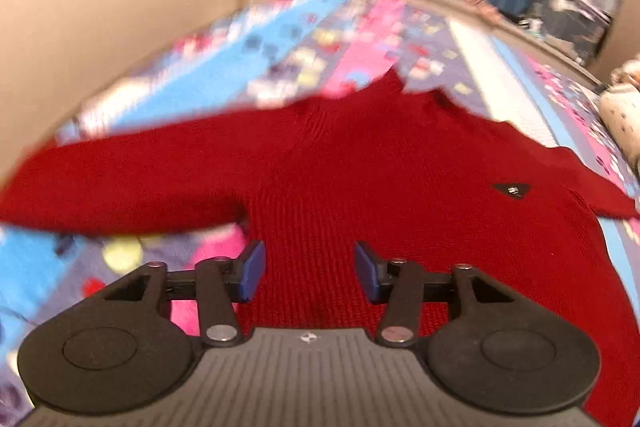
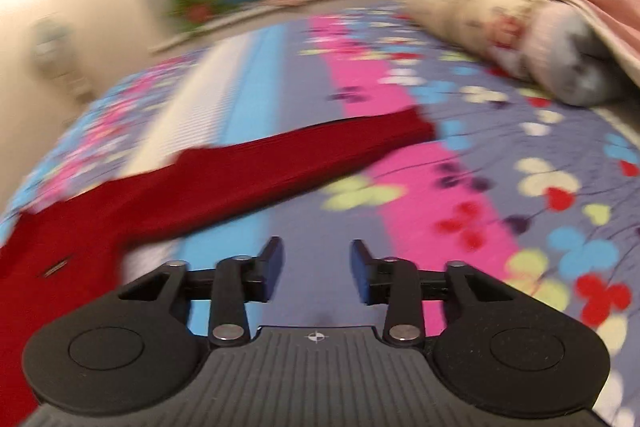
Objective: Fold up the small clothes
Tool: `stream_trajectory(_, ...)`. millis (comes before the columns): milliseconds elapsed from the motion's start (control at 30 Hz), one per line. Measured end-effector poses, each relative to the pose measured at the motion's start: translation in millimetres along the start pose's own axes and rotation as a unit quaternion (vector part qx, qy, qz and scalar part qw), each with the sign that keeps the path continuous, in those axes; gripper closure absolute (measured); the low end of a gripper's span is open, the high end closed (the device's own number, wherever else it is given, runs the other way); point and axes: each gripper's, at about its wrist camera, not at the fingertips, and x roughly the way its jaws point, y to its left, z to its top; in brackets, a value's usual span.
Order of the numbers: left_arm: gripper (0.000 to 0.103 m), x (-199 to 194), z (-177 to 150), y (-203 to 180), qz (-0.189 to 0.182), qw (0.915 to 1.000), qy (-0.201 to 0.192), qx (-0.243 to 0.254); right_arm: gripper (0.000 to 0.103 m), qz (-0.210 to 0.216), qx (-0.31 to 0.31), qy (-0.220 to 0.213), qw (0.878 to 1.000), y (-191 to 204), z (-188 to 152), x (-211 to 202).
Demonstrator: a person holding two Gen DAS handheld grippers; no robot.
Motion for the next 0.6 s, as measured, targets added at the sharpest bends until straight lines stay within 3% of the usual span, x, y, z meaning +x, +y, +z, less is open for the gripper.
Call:
stream_trajectory(67,0.024,-27,-3,-7,0.002,0.9994,-0.031,0.018,0.048,0.046,-0.023,0.000,0.999,18,-9,-31)
stream_trajectory(200,0.022,-83,-16,-16,-0.014,0.9984,-0.050,0.022,0.037,0.094,-0.078,-0.001,0.992,56,-31,-92)
stream_trajectory(300,0.022,-123,-43,-20,-0.011,0.9974,-0.057,0.042,0.029,0.119,-0.105,0.004,0.987,68,-50,-116)
stream_trajectory(433,0.020,-140,-99,-11,-0.014,0.9992,-0.030,0.023,0.030,0.092,-0.107,0.045,0.989,71,-77,-115)
stream_trajectory(500,0.020,-133,-121,-3,-0.013,0.9998,0.013,-0.005,0.030,0.069,-0.080,0.058,0.993,63,-78,-106)
stream_trajectory(600,0.020,-124,-138,11,-0.015,0.9963,0.057,-0.061,0.030,0.072,-0.084,0.079,0.991,59,-83,-93)
